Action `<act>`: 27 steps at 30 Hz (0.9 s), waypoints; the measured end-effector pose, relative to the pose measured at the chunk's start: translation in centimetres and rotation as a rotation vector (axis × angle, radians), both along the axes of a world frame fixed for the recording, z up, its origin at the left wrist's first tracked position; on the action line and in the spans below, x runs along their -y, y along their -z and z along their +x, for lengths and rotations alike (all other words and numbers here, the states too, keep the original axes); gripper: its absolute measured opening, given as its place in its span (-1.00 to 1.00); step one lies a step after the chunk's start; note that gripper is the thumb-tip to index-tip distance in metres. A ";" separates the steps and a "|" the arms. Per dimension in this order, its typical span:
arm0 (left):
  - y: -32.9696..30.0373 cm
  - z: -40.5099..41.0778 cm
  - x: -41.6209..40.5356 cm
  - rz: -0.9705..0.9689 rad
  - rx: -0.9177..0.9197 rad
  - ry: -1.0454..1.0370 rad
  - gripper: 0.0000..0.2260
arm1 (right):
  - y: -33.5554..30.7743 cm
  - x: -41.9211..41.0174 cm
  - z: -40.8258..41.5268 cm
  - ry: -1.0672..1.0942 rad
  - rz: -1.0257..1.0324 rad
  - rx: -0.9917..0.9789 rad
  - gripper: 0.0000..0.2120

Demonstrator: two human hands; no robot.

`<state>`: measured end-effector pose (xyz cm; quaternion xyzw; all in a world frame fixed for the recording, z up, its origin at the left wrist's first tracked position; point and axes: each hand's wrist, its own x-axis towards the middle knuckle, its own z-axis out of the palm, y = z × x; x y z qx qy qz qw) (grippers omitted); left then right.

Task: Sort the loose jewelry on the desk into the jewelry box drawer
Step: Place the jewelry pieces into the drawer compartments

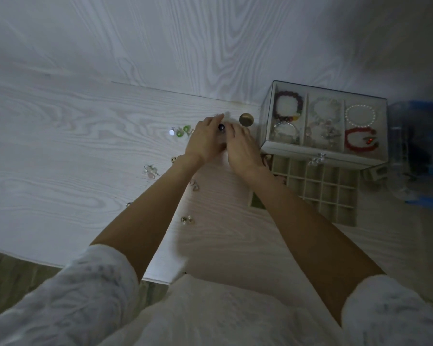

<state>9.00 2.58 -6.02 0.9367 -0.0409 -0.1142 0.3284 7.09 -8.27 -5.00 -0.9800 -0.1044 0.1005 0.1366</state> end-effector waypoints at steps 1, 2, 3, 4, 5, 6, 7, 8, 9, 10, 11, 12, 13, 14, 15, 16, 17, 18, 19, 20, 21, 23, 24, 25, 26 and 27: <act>0.0 0.3 0.0 0.003 0.005 0.001 -0.49 | 0.2 0.0 0.1 0.003 -0.019 0.002 -0.48; -0.1 0.4 -0.1 -0.002 0.008 -0.006 -0.58 | 0.3 0.0 0.1 0.001 -0.035 0.008 -0.50; -0.2 0.4 -0.2 -0.013 0.005 -0.028 -0.68 | 0.4 0.1 0.1 -0.001 -0.050 0.016 -0.54; -0.3 0.4 -0.3 -0.023 -0.004 -0.056 -0.76 | 0.5 0.2 0.1 -0.004 -0.067 0.023 -0.58; -0.3 0.3 -0.4 -0.026 -0.006 -0.076 -0.80 | 0.7 0.2 0.0 -0.009 -0.084 0.031 -0.62; -0.3 0.1 -0.6 -0.018 0.000 -0.077 -0.83 | 0.9 0.3 -0.1 -0.016 -0.098 0.040 -0.67; -0.3 -0.1 -0.8 -0.002 0.007 -0.062 -0.84 | 1.2 0.3 -0.2 -0.020 -0.111 0.051 -0.71; -0.5 -0.4 -1.0 0.014 0.015 -0.039 -0.84 | 1.4 0.4 -0.4 -0.018 -0.119 0.064 -0.75; -0.5 -0.7 -1.3 0.021 0.024 -0.019 -0.84 | 1.5 0.4 -0.7 -0.017 -0.118 0.077 -0.78; -0.6 -1.0 -1.5 0.012 0.040 -0.015 -0.84 | 1.6 0.4 -1.0 -0.026 -0.101 0.082 -0.80; -0.9 -1.4 -1.6 -0.022 0.061 -0.028 -0.84 | 1.4 0.4 -1.5 -0.042 -0.061 0.074 -0.80; -1.4 -2.0 -1.6 -0.088 0.083 -0.067 -0.83 | 1.1 0.5 -2.2 -0.065 -0.005 0.059 -0.80; -2.1 -2.7 -1.6 -0.177 0.097 -0.127 -0.82 | 0.6 0.6 -2.9 -0.086 0.060 0.055 -0.81; -2.8 -3.4 -1.6 -0.267 0.103 -0.177 -0.81 | 0.1 1.0 -3.8 -0.089 0.127 0.063 -0.82; -3.4 -4.3 -1.5 -0.336 0.104 -0.205 -0.80 | -0.4 1.4 -4.8 -0.075 0.194 0.083 -0.83; -3.9 -5.2 -1.3 -0.369 0.110 -0.206 -0.79 | -0.8 2.0 -5.9 -0.043 0.258 0.109 -0.84; -4.1 -6.0 -1.1 -0.373 0.121 -0.181 -0.78 | -1.3 2.6 -6.9 0.006 0.320 0.126 -0.85; -4.2 -6.9 -0.7 -0.364 0.136 -0.140 -0.77 | -1.8 3.5 -8.0 0.074 0.381 0.131 -0.87; -4.2 -7.7 -0.2 -0.349 0.149 -0.102 -0.77 | -2.3 4.4 -8.9 0.143 0.429 0.130 -0.88; -4.0 -8.4 0.5 -0.333 0.158 -0.063 -0.77 | -2.7 5.6 -9.8 0.209 0.461 0.130 -0.88; -3.8 -8.8 1.3 -0.315 0.166 -0.021 -0.78 | -2.9 6.7 -10.4 0.268 0.473 0.135 -0.86; -3.5 -9.2 3.4 -0.268 0.173 0.072 -0.80 | -2.9 9.2 -11.3 0.376 0.479 0.133 -0.83; -3.4 -9.1 4.3 -0.245 0.173 0.103 -0.82 | -2.7 10.1 -11.4 0.422 0.482 0.125 -0.84; -3.4 -9.0 5.3 -0.235 0.182 0.120 -0.83 | -2.5 10.8 -11.5 0.462 0.482 0.114 -0.84; -3.4 -8.8 6.4 -0.223 0.202 0.131 -0.84 | -2.3 11.4 -11.5 0.501 0.481 0.106 -0.85; -3.5 -8.5 7.3 -0.202 0.233 0.139 -0.84 | -2.2 11.9 -11.6 0.530 0.481 0.105 -0.85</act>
